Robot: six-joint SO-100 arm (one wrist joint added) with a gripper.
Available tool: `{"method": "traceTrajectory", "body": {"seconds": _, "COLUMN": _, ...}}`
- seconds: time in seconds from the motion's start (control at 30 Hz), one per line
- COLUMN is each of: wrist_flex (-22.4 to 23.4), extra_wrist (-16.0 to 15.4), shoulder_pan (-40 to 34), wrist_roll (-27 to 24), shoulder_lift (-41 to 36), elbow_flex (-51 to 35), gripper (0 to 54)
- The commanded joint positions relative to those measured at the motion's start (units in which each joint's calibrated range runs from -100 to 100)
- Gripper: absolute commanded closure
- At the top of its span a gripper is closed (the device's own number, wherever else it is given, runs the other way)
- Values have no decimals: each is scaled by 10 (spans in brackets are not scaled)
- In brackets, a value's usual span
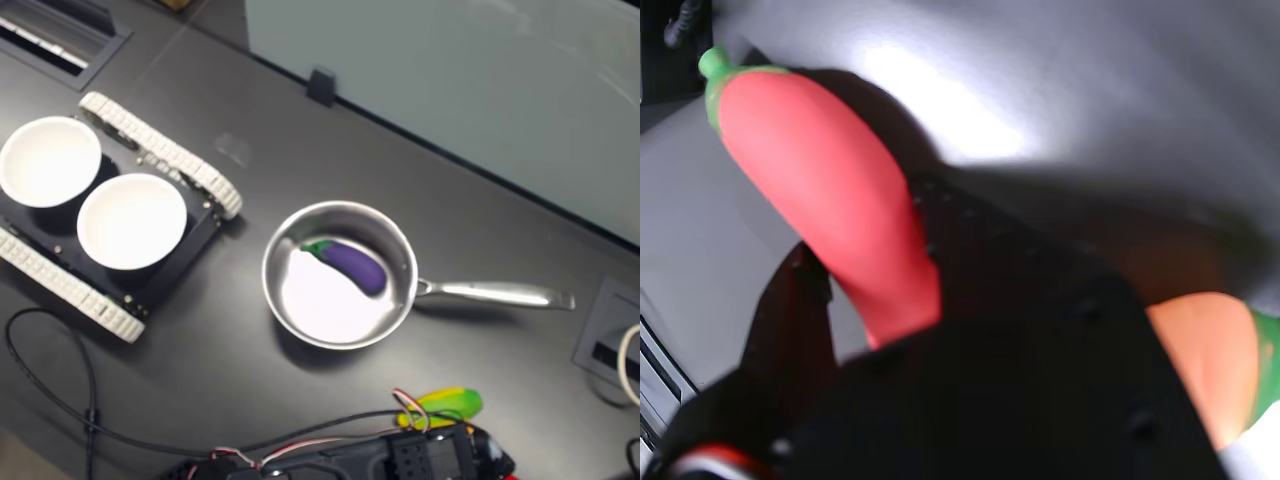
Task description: Pick up the chilli and place them in the pan
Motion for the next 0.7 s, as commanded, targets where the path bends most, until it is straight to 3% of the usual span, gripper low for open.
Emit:
{"method": "traceTrajectory", "body": {"seconds": 0.0, "wrist_flex": -9, "extra_wrist": 15, "shoulder_pan": 7, "wrist_roll": 7, "shoulder_lift": -8, "elbow_flex": 22, "gripper": 443}}
{"method": "traceTrajectory", "body": {"seconds": 0.27, "wrist_flex": -10, "extra_wrist": 14, "shoulder_pan": 8, "wrist_roll": 6, "shoulder_lift": -12, "elbow_flex": 25, "gripper": 536}}
{"method": "traceTrajectory", "body": {"seconds": 0.43, "wrist_flex": -11, "extra_wrist": 7, "shoulder_pan": 13, "wrist_roll": -2, "shoulder_lift": -23, "elbow_flex": 32, "gripper": 536}}
{"method": "traceTrajectory", "body": {"seconds": 0.67, "wrist_flex": -9, "extra_wrist": -45, "shoulder_pan": 32, "wrist_roll": 0, "shoulder_lift": -62, "elbow_flex": 57, "gripper": 536}}
